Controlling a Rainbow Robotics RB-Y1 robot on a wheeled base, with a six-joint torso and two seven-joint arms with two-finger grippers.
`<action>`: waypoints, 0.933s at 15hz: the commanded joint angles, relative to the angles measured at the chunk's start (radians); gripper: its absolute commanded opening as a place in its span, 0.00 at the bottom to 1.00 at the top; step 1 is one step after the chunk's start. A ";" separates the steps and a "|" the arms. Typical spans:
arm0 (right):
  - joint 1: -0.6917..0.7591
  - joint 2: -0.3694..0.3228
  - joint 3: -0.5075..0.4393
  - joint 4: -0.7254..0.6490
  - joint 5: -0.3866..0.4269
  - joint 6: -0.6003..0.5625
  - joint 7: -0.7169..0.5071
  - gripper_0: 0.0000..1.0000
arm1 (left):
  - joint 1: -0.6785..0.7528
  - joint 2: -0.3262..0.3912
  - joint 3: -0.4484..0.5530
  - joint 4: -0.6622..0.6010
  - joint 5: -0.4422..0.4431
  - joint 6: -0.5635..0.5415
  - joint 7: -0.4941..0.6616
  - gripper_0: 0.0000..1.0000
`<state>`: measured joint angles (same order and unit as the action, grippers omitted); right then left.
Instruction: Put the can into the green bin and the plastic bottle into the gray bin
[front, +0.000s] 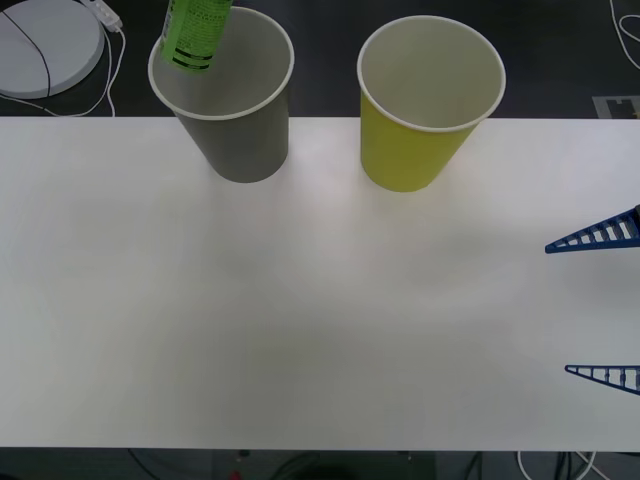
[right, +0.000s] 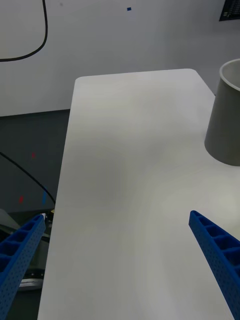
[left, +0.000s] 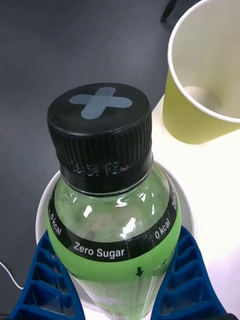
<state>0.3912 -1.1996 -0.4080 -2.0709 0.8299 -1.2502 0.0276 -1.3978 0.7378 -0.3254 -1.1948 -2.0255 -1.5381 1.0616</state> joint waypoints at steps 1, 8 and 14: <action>0.000 0.000 0.000 0.000 0.000 0.000 0.000 1.00 | 0.000 0.002 0.000 0.000 0.001 0.000 -0.003 0.09; 0.000 0.000 0.000 0.000 0.000 0.000 0.000 1.00 | 0.000 0.002 0.000 0.003 0.004 0.000 0.003 1.00; 0.000 0.000 0.000 0.000 0.000 0.000 0.000 1.00 | 0.000 0.003 0.000 0.001 0.002 -0.007 0.006 1.00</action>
<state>0.3912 -1.1996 -0.4080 -2.0709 0.8299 -1.2502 0.0276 -1.3976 0.7398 -0.3253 -1.1923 -2.0243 -1.5415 1.0687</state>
